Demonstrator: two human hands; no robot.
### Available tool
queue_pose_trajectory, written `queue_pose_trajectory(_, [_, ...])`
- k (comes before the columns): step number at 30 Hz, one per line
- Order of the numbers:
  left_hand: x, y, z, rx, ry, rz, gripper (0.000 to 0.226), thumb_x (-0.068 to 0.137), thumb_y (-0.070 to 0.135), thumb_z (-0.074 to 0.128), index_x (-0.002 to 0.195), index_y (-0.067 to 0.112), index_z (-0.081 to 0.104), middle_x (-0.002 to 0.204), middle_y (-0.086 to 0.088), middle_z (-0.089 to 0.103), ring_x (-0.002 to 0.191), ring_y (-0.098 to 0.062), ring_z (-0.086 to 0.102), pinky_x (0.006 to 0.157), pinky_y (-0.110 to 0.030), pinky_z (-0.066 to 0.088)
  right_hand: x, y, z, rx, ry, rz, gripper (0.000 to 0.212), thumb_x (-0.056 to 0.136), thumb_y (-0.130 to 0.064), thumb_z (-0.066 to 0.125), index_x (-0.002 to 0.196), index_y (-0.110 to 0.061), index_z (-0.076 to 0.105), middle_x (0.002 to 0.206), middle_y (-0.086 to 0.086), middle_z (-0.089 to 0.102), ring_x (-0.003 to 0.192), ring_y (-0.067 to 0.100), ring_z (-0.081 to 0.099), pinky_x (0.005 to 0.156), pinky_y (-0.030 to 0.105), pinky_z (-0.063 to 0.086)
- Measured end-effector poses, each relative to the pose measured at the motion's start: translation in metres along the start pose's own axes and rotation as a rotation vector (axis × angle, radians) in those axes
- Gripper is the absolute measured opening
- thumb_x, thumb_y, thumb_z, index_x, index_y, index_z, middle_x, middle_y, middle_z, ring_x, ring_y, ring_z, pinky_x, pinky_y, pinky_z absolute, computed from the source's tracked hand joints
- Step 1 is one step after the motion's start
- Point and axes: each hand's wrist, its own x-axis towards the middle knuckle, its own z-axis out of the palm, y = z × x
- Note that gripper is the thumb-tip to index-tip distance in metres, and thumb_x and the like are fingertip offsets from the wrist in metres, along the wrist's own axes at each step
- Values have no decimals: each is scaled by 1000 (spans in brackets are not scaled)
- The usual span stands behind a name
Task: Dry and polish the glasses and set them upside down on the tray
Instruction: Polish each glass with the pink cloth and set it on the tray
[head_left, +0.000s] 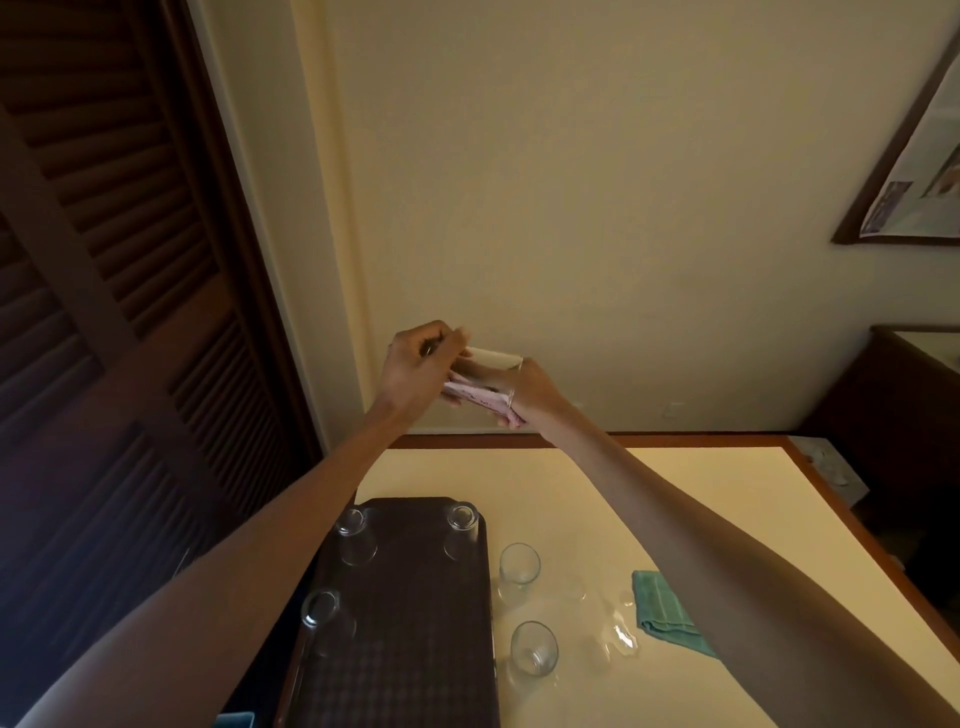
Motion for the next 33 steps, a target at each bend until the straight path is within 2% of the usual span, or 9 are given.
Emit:
queue_pose_trajectory(3, [0, 7, -2, -208, -147, -357, 39, 104, 42, 53, 89, 11, 70, 78, -6, 75, 69, -19, 73, 53, -30, 56, -17, -13, -12, -788, 380, -361, 12, 78, -3, 61, 86, -9, 68, 82, 12, 66, 81, 33, 66, 65, 35, 48])
queue_pose_trajectory(6, [0, 11, 0, -164, -168, -479, 31, 104, 39, 56, 93, 14, 71, 83, -3, 75, 67, -12, 73, 51, -26, 55, -18, -18, -13, -978, 417, -493, 15, 73, -5, 57, 74, -20, 57, 79, 10, 62, 82, 34, 62, 62, 30, 32])
queue_pose_trajectory(11, [-1, 7, 2, 65, 41, -112, 34, 103, 32, 60, 88, 3, 70, 79, -19, 66, 65, -30, 71, 45, -26, 55, -1, 7, -2, -199, 111, -169, 31, 86, -17, 72, 112, -1, 65, 90, 8, 66, 63, 15, 61, 47, 19, 39])
queue_pose_trajectory(15, [-7, 2, 3, 58, 60, 32, 29, 103, 28, 61, 92, 3, 70, 82, -18, 71, 65, -25, 73, 46, -27, 56, -6, 4, 2, 247, -183, 23, 39, 95, -48, 59, 87, -10, 64, 52, 0, 57, 38, 9, 48, 34, 19, 38])
queue_pose_trajectory(17, [-7, -1, 1, -70, 0, -73, 31, 104, 29, 59, 94, 2, 70, 88, -21, 71, 72, -26, 73, 54, -32, 59, -7, 1, -3, -101, 72, -129, 17, 87, -22, 72, 85, -8, 64, 56, 2, 61, 50, 17, 62, 47, 30, 51])
queue_pose_trajectory(20, [-9, 2, 0, -217, -166, -340, 31, 104, 32, 55, 93, 8, 71, 86, -12, 74, 75, -23, 74, 56, -32, 59, -21, -9, -12, -880, 383, -430, 15, 75, -5, 64, 79, -19, 61, 75, 5, 62, 74, 28, 60, 62, 28, 35])
queue_pose_trajectory(23, [-11, 5, 5, -168, -157, -388, 27, 103, 32, 57, 92, 11, 71, 87, -11, 74, 69, -20, 74, 52, -29, 57, -26, -9, -14, -980, 454, -586, 21, 77, -6, 60, 73, -23, 49, 68, 3, 53, 67, 25, 44, 62, 29, 28])
queue_pose_trajectory(30, [-12, 5, 5, 95, 45, 13, 27, 102, 22, 61, 88, 0, 68, 86, -26, 66, 68, -36, 72, 44, -26, 55, 0, 26, 10, 201, 0, -105, 41, 96, -40, 64, 92, 0, 66, 47, -5, 55, 37, 12, 48, 35, 16, 35])
queue_pose_trajectory(33, [-14, 3, 3, 52, 60, 72, 28, 102, 22, 60, 86, 0, 66, 80, -25, 66, 66, -37, 69, 47, -29, 55, -9, 12, 6, 189, -109, -42, 42, 94, -42, 63, 69, -8, 61, 50, 5, 53, 41, 15, 44, 35, 19, 34])
